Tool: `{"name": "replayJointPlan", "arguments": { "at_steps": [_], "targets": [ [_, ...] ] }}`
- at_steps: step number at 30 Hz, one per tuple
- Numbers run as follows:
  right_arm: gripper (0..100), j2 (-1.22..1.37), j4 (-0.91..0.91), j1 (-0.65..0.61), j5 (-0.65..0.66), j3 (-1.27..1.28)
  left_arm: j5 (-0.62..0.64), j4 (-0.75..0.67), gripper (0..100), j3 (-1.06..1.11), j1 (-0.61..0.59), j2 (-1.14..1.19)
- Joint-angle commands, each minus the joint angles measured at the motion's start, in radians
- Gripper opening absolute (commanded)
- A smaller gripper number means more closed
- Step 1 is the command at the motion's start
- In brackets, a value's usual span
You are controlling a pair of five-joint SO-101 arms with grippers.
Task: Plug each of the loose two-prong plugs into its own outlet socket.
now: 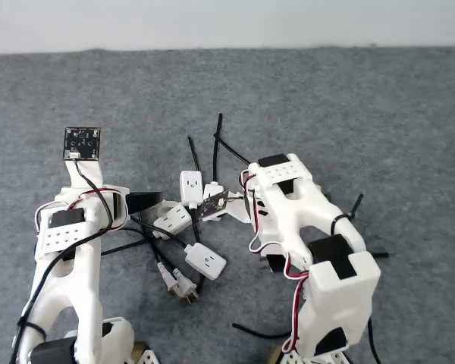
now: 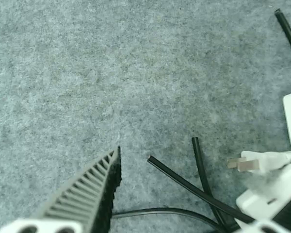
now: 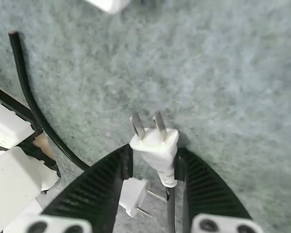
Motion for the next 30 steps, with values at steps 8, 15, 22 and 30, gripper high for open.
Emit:
{"name": "replayJointPlan", "arguments": {
  "at_steps": [8, 15, 22, 30],
  "targets": [
    [17.2, 0.053, -0.008, 0.005, -0.052, 0.038, 0.002, -0.023, 52, -0.007, 0.002, 0.0],
    [17.2, 0.053, -0.007, 0.004, -0.054, 0.078, 0.002, -0.023, 52, -0.008, 0.002, 0.0],
    [11.1, 0.053, -0.005, -0.001, -0.055, 0.08, 0.002, -0.023, 52, -0.007, 0.002, 0.0],
    [1.2, 0.053, -0.013, 0.002, -0.066, 0.083, 0.002, -0.023, 52, -0.007, 0.002, 0.0]
  ]
}}
